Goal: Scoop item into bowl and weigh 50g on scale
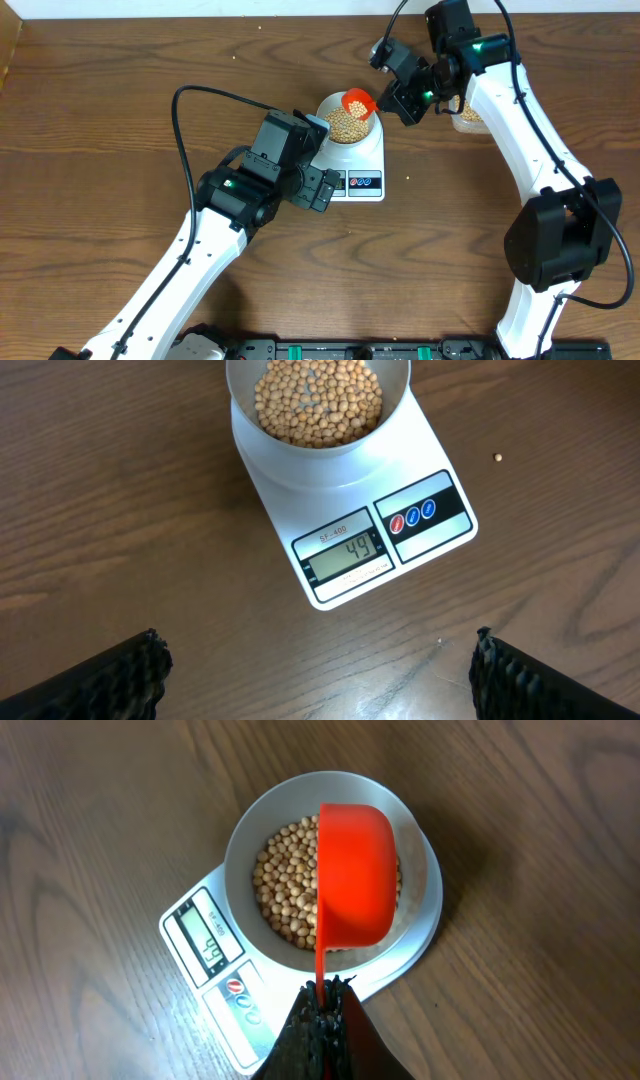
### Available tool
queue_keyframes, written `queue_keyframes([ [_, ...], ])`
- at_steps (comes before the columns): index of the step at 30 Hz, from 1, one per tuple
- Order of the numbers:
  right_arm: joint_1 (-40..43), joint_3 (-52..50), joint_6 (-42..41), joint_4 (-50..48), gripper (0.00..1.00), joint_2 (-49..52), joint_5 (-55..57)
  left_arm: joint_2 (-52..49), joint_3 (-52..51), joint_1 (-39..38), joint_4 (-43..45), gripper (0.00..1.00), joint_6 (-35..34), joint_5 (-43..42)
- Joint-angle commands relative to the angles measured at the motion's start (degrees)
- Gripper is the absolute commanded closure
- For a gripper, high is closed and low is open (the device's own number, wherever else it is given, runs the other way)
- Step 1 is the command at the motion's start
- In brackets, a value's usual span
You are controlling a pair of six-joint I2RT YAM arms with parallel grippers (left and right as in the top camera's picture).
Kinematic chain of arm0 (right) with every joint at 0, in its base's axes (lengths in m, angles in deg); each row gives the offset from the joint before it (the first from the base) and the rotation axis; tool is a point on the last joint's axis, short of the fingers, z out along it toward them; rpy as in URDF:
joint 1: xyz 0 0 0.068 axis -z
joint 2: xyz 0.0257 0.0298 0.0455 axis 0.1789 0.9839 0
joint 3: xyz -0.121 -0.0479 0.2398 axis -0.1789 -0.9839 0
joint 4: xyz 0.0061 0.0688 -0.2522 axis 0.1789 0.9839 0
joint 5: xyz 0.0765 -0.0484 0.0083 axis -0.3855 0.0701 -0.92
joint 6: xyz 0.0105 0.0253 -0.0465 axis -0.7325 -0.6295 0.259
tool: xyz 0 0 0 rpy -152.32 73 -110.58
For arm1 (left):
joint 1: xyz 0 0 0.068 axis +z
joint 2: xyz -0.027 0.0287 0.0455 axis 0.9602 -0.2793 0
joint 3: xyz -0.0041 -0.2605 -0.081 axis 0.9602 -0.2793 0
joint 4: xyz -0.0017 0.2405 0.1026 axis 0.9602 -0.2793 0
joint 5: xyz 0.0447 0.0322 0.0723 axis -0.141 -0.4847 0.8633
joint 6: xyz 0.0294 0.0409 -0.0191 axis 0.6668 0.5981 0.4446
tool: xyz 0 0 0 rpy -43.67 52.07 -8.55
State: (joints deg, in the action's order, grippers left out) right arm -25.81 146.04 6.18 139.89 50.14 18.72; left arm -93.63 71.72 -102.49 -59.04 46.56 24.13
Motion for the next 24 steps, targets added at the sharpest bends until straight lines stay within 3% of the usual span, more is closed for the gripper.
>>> queue_keyframes([
  [1, -0.3, 0.0, 3.0, -0.1, 0.99, -1.7, -0.5, -0.4, 0.0, 0.2, -0.1, 0.02, -0.1, 0.7],
  [24, -1.0, 0.0, 12.4, -0.3, 0.99, -1.7, -2.2, -0.4, 0.0, 0.2, -0.1, 0.02, -0.1, 0.7],
])
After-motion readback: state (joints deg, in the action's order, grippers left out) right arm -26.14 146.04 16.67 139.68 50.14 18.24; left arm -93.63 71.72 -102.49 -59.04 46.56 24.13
